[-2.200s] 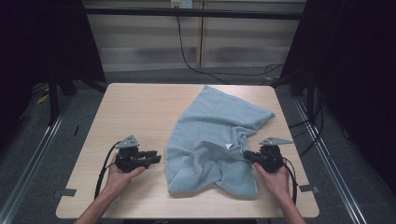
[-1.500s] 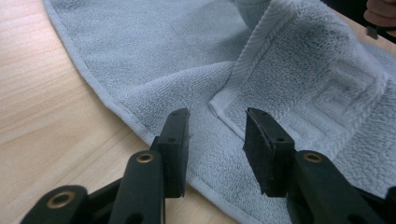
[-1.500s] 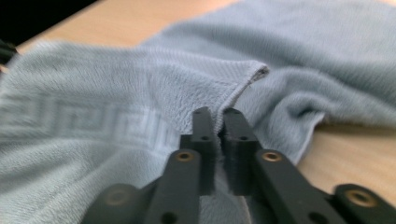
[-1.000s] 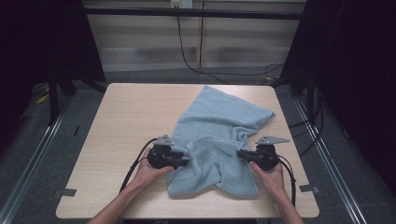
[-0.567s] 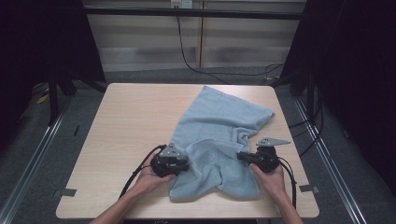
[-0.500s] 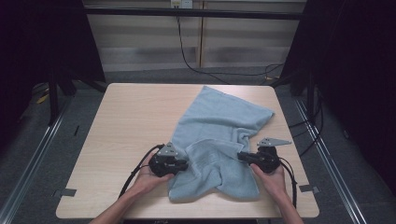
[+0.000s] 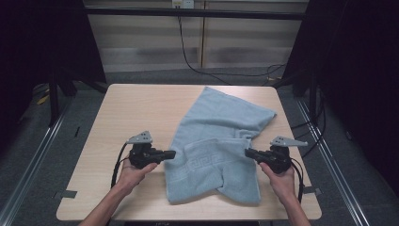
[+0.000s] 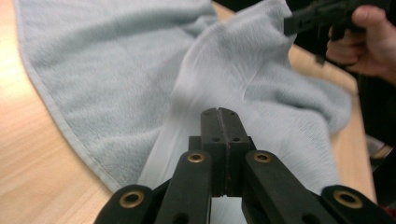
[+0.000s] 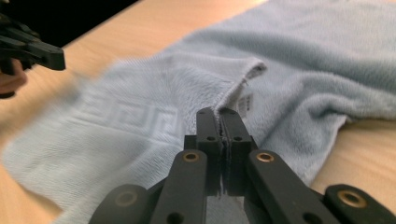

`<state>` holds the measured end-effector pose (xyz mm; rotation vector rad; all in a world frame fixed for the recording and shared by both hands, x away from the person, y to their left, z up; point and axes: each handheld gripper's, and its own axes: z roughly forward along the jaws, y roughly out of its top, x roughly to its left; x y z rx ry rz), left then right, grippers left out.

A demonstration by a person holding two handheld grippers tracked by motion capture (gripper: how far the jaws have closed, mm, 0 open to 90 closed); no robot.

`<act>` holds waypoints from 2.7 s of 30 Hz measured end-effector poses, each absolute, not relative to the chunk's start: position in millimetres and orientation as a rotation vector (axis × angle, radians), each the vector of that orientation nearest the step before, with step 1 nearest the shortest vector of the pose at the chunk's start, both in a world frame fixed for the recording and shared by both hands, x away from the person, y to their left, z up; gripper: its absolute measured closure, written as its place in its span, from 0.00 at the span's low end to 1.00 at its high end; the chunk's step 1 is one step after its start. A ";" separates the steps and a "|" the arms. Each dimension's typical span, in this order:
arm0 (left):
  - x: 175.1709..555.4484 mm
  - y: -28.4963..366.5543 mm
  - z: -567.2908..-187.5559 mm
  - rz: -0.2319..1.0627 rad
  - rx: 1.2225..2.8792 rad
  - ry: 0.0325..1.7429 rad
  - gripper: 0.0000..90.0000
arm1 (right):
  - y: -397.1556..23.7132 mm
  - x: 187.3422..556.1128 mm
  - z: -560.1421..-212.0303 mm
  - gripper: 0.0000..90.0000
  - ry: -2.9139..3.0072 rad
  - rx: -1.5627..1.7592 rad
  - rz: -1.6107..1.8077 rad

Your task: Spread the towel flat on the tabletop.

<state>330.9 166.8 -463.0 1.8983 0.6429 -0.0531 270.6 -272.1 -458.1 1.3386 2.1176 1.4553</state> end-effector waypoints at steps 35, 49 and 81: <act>318.8 165.4 -500.9 0.036 2.220 0.603 0.90 | -272.5 266.2 -457.6 0.98 2.130 1.343 1.449; 318.5 197.3 -449.0 0.022 1.901 0.636 0.93 | -276.3 257.8 -428.6 0.98 2.051 1.289 1.566; 244.7 231.4 -435.6 -0.007 1.876 0.542 0.93 | -269.5 170.8 -400.1 0.98 2.170 1.093 1.571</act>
